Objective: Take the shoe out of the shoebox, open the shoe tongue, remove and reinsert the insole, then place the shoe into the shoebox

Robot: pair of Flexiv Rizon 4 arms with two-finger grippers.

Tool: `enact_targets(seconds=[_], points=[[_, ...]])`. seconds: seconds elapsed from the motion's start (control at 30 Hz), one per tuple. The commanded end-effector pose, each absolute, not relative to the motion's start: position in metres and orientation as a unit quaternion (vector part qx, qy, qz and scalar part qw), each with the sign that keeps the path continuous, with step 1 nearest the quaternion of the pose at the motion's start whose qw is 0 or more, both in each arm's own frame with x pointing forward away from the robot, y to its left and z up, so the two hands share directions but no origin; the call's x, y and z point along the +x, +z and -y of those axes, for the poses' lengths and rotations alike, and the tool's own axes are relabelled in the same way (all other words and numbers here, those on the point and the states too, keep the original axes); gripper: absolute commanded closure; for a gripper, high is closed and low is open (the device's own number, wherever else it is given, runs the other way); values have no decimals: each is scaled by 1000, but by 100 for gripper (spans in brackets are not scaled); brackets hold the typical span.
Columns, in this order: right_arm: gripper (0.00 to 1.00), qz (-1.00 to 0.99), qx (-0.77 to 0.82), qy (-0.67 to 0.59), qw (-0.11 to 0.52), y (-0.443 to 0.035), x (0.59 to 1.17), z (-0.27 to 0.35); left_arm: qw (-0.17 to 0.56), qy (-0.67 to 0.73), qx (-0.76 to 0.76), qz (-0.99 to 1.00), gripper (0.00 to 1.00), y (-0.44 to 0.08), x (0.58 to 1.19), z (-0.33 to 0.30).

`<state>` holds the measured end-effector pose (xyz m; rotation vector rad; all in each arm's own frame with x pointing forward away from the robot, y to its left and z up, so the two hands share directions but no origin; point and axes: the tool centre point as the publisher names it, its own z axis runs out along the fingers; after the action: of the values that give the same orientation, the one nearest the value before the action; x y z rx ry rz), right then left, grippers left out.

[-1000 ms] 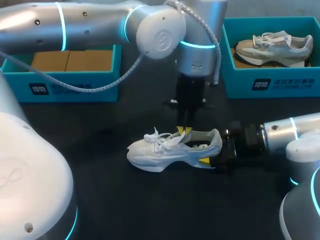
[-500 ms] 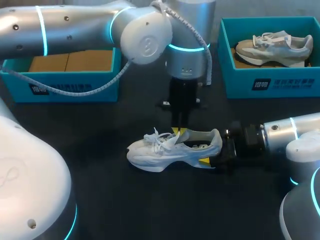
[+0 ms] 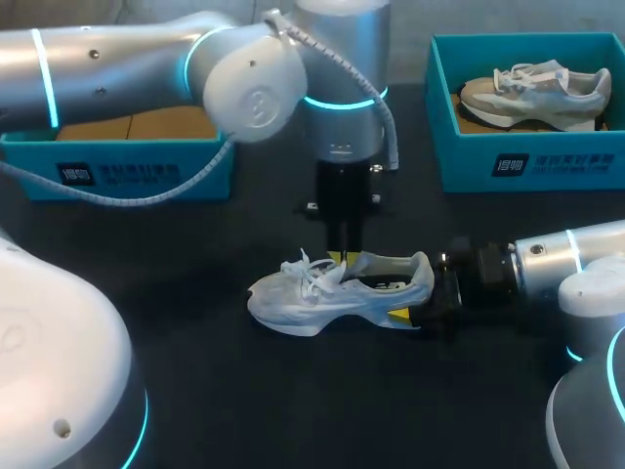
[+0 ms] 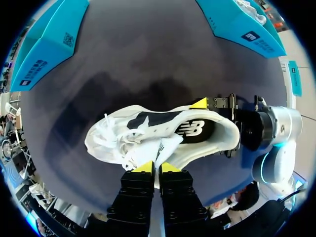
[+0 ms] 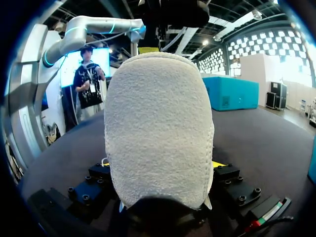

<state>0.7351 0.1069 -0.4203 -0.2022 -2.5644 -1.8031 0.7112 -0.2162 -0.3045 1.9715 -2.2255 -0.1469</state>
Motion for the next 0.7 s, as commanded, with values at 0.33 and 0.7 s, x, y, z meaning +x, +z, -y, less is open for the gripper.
enact_targets(seconds=[0.33, 0.7], points=[[100, 817, -65, -573, 0, -420, 735, -108, 96, -23, 651, 753, 87, -300, 703, 203], [100, 817, -65, -573, 0, -420, 735, -108, 128, -105, 599, 783, 54, -302, 724, 220]])
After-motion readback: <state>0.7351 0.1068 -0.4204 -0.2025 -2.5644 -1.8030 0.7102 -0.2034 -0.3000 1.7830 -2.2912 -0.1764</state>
